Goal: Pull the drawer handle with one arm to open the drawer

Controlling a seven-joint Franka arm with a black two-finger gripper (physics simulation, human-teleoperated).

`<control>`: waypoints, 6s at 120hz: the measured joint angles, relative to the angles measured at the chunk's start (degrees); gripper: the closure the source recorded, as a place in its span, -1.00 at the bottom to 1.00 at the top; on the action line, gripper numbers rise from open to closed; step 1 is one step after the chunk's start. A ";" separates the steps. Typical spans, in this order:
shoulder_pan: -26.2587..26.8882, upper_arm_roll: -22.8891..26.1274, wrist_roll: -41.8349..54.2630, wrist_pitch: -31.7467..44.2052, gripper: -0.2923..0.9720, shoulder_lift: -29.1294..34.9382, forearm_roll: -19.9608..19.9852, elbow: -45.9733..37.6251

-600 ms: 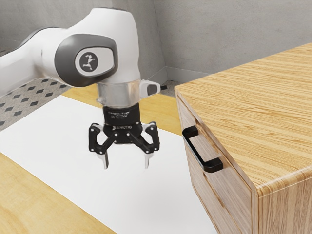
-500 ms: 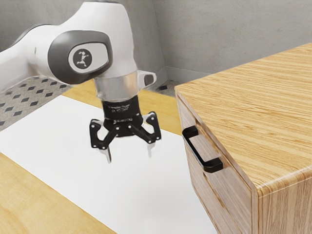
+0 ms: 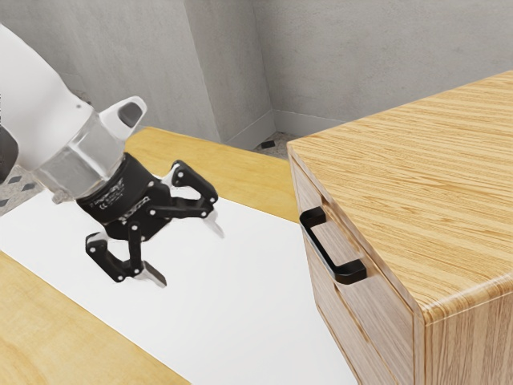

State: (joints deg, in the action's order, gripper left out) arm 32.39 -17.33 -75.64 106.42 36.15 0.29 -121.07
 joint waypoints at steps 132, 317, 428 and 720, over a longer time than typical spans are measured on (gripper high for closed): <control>7.60 2.38 -15.98 21.02 -0.30 -9.18 0.71 0.55; 1.99 2.20 -15.02 20.90 -0.06 3.59 -0.07 -12.04; 2.65 -0.07 -15.20 15.22 -0.05 20.95 -4.70 -20.02; 47.57 6.99 -22.24 -15.07 -0.54 -29.83 -3.68 36.37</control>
State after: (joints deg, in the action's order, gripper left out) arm 79.96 -10.33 -97.87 91.35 6.32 -3.38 -84.70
